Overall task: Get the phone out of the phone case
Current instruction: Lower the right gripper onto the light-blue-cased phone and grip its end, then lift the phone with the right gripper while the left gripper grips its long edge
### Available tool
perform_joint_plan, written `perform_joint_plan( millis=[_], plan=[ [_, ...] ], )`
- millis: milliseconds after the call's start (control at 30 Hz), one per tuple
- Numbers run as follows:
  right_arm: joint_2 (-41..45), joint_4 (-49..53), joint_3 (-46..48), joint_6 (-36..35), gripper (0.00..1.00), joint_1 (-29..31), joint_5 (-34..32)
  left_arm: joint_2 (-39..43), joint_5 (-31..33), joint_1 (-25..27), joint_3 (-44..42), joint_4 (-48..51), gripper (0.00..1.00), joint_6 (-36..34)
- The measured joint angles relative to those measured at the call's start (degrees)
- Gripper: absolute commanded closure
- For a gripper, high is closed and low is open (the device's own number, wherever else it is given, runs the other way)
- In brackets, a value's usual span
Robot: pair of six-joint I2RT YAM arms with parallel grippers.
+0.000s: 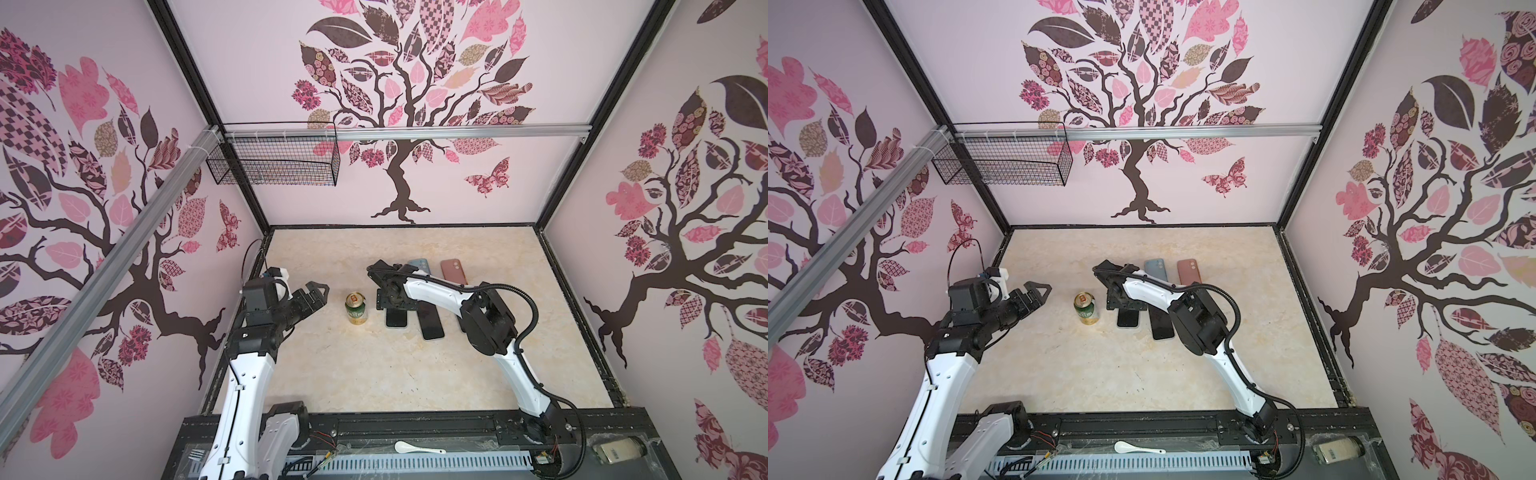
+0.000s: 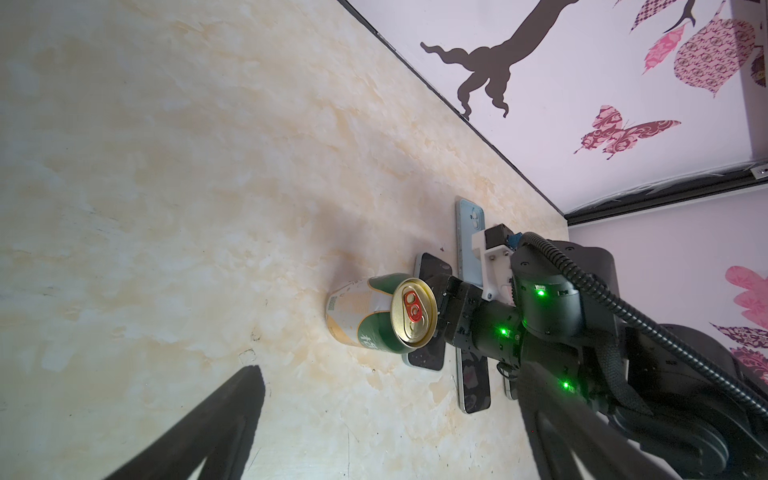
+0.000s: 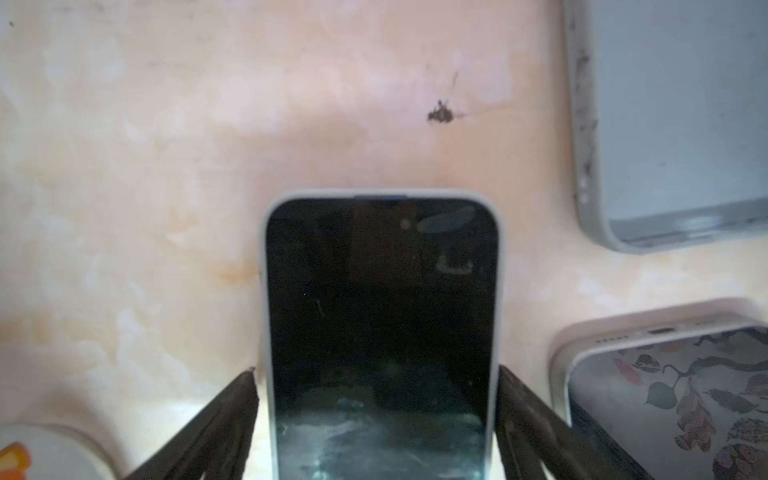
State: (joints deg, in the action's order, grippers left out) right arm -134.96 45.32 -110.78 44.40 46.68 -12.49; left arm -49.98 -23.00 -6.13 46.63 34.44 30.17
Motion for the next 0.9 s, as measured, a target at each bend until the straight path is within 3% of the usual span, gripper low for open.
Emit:
perform_joint_plan(
  millis=[600,767,900],
  plan=[
    [-2.29,1.99,-4.22,-2.25,0.33,-0.31,-0.17,5.31,3.8,0.0,0.0,1.97,0.02,-2.08],
    [3.21,-1.99,3.8,-1.64,0.4,-0.96,2.58,8.74,2.36,0.0,-0.02,1.81,0.02,-2.91],
    [14.58,-8.98,17.27,0.13,0.42,-1.95,5.27,9.29,-0.92,1.09,-0.63,0.66,0.02,-2.97]
  ],
)
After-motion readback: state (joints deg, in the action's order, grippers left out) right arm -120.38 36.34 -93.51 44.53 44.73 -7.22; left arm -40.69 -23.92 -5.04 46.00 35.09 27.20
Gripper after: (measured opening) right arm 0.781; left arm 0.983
